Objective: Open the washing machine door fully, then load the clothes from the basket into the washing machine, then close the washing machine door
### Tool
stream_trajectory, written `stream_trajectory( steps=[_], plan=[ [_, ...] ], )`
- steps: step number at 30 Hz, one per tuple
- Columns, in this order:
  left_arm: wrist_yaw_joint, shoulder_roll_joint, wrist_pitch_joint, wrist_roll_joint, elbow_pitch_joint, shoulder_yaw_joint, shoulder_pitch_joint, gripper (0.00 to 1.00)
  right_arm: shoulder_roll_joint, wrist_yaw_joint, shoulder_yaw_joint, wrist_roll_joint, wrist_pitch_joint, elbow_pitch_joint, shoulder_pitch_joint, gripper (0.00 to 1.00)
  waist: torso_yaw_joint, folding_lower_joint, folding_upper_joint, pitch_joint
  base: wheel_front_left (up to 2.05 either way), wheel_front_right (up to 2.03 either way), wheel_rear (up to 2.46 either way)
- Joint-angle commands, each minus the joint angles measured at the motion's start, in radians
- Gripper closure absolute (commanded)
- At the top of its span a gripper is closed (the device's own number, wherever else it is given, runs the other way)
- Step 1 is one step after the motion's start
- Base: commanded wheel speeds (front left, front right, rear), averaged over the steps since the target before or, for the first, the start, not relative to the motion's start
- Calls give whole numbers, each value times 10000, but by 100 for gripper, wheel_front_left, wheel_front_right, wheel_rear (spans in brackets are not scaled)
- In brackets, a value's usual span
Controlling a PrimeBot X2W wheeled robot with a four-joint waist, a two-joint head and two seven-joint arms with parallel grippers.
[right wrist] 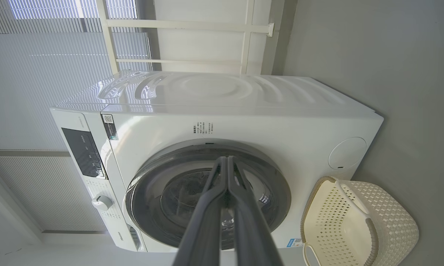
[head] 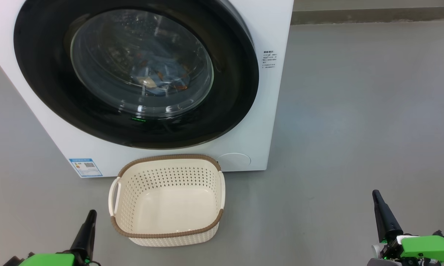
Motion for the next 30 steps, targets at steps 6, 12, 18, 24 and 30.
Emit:
stream_trajectory(
  steps=[6,12,18,24,30],
  plan=[
    [-27,102,42,-48,-265,356,-403,100,-45,-11,238,109,78,-297,-412,100,0,0,0,0,0,0,0],
    [-27,98,46,-44,-265,361,-403,100,-45,-11,238,109,78,-297,-412,100,0,0,0,0,0,0,0],
    [-27,96,49,-40,-265,365,-404,100,-45,-11,238,109,78,-297,-412,100,0,0,0,0,0,0,0],
    [-27,93,52,-37,-265,369,-404,100,-45,-11,238,109,78,-297,-412,100,0,0,0,0,0,0,0],
    [-27,91,55,-35,-265,372,-405,100,-45,-11,239,110,78,-297,-411,100,0,0,0,0,0,0,0]
  ],
)
